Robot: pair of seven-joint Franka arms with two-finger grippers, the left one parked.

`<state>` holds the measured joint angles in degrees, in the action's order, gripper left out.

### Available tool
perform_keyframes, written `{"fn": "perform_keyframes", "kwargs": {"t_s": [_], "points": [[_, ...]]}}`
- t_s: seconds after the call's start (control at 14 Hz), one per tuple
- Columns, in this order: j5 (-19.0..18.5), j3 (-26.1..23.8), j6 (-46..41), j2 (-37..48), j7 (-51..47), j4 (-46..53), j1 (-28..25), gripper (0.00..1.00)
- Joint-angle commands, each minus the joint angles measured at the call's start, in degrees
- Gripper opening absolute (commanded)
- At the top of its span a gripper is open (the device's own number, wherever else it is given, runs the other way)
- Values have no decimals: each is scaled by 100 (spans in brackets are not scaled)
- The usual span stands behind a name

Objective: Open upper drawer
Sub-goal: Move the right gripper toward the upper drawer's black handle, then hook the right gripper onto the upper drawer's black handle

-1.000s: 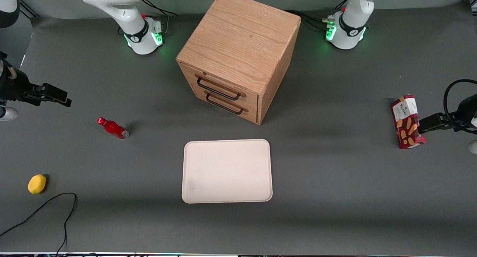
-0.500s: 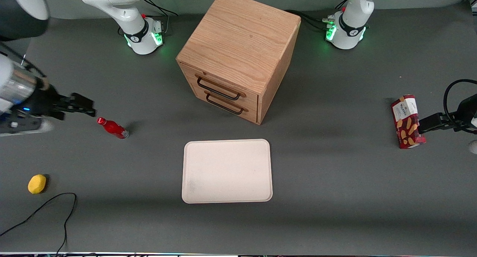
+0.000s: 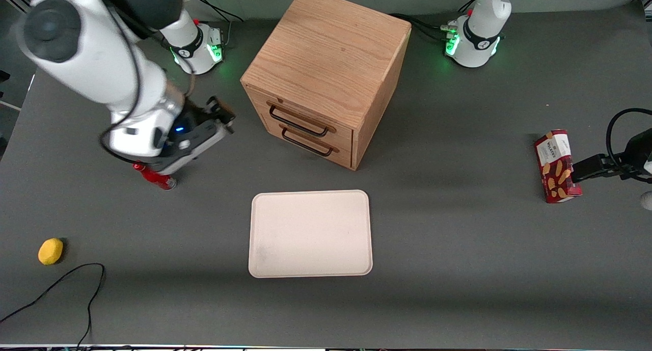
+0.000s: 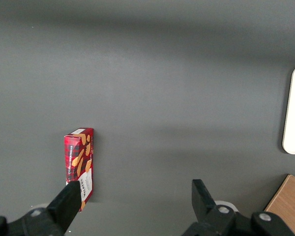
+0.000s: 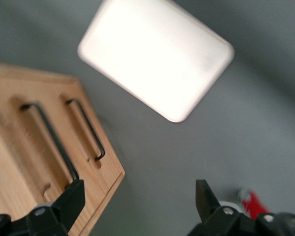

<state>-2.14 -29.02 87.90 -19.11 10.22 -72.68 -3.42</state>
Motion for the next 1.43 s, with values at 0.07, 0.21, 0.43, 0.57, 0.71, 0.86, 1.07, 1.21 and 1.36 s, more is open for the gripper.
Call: {"fn": "perform_keyframes", "kwargs": {"t_s": [0.07,0.21,0.43,0.57,0.71,0.86,1.07,1.21,1.36], "points": [[-121,-542,-19,-531,1122,114,-27,100],[-103,-700,-10,-655,1176,0,-62,100],[-103,-728,147,-910,1193,-210,-203,100],[-77,-736,673,-927,1184,-622,-212,100],[107,-728,816,-928,1176,-843,-203,100],[318,-728,816,-936,1158,-914,-203,100],[416,-728,816,-936,1114,-1011,-203,100],[407,-728,903,-928,1114,-1090,-203,100],[416,-728,1035,-928,1105,-1213,-203,100]]}}
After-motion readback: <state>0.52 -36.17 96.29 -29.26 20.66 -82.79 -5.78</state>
